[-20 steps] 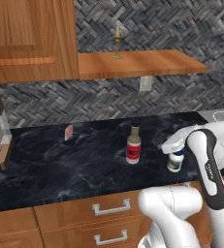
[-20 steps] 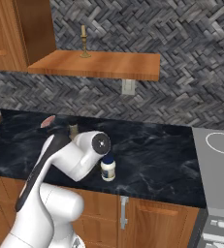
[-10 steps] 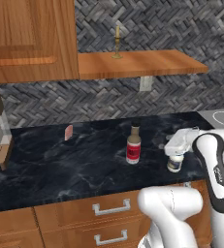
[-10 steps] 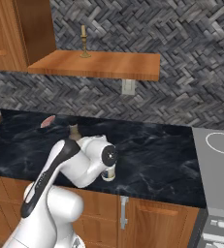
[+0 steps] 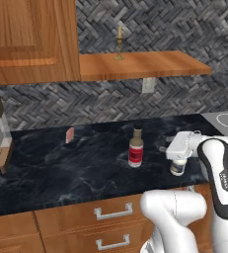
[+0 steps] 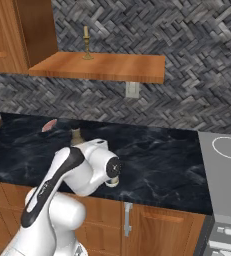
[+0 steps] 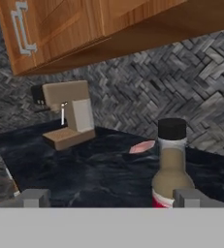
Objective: Pick the mayonnaise and syrup bottle from the counter and place them in the cabinet.
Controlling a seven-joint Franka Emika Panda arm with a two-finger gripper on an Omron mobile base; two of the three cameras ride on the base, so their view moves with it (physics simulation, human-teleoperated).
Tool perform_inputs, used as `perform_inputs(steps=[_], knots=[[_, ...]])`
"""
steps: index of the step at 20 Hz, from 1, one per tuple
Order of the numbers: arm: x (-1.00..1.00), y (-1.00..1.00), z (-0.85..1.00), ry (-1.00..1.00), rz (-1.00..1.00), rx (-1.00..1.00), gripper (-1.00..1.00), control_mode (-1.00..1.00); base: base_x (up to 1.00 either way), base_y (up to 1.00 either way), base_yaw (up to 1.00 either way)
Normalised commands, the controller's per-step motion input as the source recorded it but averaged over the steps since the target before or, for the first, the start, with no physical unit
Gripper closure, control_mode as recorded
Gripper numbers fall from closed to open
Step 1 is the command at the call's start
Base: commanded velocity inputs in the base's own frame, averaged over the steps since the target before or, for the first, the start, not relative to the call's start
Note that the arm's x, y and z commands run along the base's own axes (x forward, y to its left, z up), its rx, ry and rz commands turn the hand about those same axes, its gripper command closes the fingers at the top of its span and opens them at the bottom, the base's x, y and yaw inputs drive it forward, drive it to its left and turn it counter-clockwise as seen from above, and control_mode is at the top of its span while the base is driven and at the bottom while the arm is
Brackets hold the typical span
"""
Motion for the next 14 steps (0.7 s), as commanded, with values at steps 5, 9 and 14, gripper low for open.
perform_inputs(steps=[5,9,14], knots=[[0.27,0.37,0.0,0.0,0.0,0.05,-1.0,-1.0,0.0,0.0,0.0],[0.33,0.25,0.02,0.02,0.0,0.03,-1.0,-1.0,0.0,0.0,0.0],[0.45,0.01,0.03,0.06,0.0,0.03,-1.0,-1.0,0.0,0.0,0.0]])
